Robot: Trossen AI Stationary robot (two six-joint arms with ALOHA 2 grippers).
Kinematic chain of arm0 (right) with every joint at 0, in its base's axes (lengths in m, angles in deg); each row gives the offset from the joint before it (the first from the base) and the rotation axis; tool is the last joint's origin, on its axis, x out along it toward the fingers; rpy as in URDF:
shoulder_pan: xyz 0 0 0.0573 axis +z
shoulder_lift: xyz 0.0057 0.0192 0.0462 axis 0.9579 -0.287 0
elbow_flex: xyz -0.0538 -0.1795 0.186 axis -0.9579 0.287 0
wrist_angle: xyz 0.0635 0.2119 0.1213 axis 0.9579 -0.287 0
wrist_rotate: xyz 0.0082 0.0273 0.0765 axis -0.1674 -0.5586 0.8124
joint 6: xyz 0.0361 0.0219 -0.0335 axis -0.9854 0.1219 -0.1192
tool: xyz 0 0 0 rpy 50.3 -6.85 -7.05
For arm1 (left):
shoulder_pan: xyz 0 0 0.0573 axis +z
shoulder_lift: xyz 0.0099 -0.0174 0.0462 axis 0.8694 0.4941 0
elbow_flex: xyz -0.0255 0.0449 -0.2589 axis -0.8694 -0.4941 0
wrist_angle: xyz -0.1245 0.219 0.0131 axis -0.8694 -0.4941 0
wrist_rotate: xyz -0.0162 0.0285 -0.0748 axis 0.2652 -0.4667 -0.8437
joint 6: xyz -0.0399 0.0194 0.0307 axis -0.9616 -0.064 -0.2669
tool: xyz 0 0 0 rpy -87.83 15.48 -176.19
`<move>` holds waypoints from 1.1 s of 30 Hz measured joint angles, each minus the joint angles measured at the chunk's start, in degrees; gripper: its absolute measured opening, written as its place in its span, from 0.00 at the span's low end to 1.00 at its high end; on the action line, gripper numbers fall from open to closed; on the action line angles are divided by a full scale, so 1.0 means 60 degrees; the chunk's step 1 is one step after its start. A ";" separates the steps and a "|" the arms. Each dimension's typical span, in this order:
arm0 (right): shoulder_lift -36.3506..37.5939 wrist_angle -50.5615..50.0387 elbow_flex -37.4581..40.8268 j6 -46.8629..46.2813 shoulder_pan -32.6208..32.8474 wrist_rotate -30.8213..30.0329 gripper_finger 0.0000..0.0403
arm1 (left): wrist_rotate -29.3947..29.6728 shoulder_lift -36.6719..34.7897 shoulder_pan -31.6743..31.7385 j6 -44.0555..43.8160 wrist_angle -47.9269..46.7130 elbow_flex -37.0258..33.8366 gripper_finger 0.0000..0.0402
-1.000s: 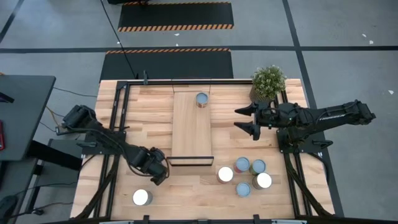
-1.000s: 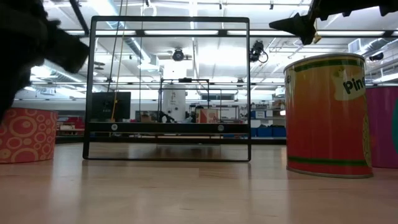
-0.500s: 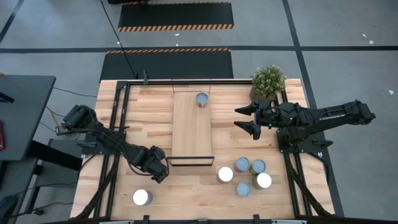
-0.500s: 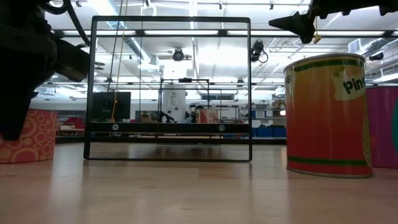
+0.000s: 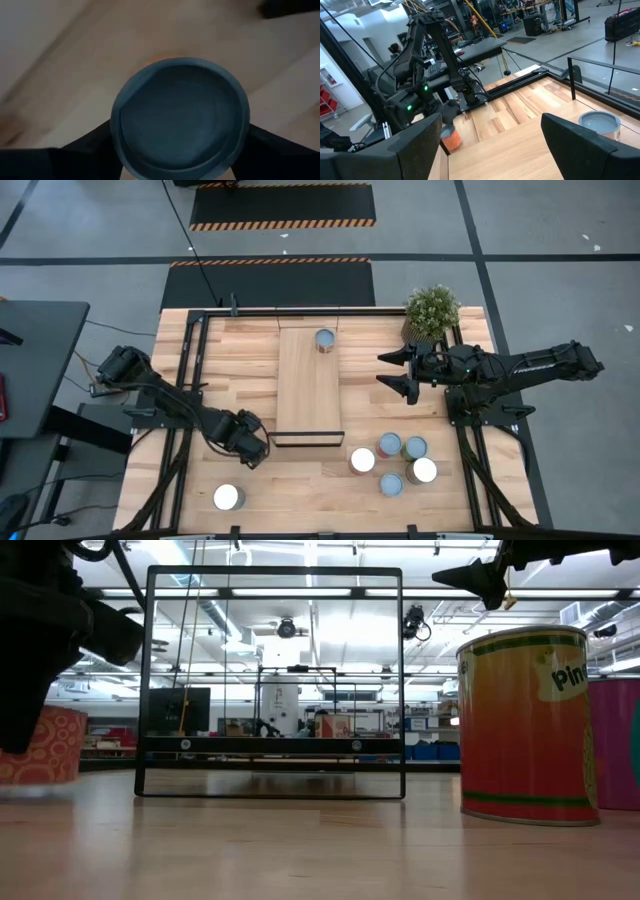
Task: Pick and place cans onto a shelf
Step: Put the orange can on the shelf
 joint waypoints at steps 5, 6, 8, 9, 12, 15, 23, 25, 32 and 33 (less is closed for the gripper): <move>0.0000 0.0000 0.0000 0.0004 0.0000 0.0000 0.87 | -0.0025 -0.1149 0.0739 -0.0110 -0.1750 0.0000 0.71; 0.0004 -0.0002 0.0000 0.0005 0.0000 0.0000 0.87 | -0.0034 -0.1426 0.1001 -0.0216 -0.2025 0.0000 0.71; 0.0000 0.0003 -0.0003 0.0057 0.0000 0.0000 0.87 | -0.0085 -0.1955 0.1651 -0.0469 -0.2334 0.0004 0.71; 0.0004 0.0004 -0.0003 0.0087 -0.0003 0.0000 0.87 | -0.0187 -0.2201 0.2016 -0.0601 -0.2427 0.0004 0.71; 0.0000 0.0017 -0.0004 0.0226 -0.0022 0.0000 0.87 | -0.0567 -0.2720 0.3242 -0.1204 -0.2445 0.0004 0.71; 0.0000 0.0088 -0.0001 0.0248 -0.0037 0.0000 0.87 | -0.0961 -0.2845 0.4383 -0.1394 -0.2184 0.0004 0.71; 0.0004 0.0172 -0.0004 0.0251 -0.0040 0.0000 0.87 | -0.0673 -0.2845 0.6177 -0.0193 0.1523 0.0004 0.71; 0.0004 0.0201 -0.0004 0.0251 -0.0040 0.0000 0.87 | -0.0603 -0.2755 0.6461 0.0334 0.2814 0.0004 0.71; 0.0004 0.0300 -0.0004 0.0280 -0.0094 -0.0113 0.87 | -0.0576 -0.1423 0.7012 0.2214 0.4506 0.1167 0.71; 0.0004 0.0299 -0.0004 0.0288 -0.0116 -0.0113 0.87 | -0.0587 -0.1107 0.7073 0.2466 0.4393 0.1432 0.71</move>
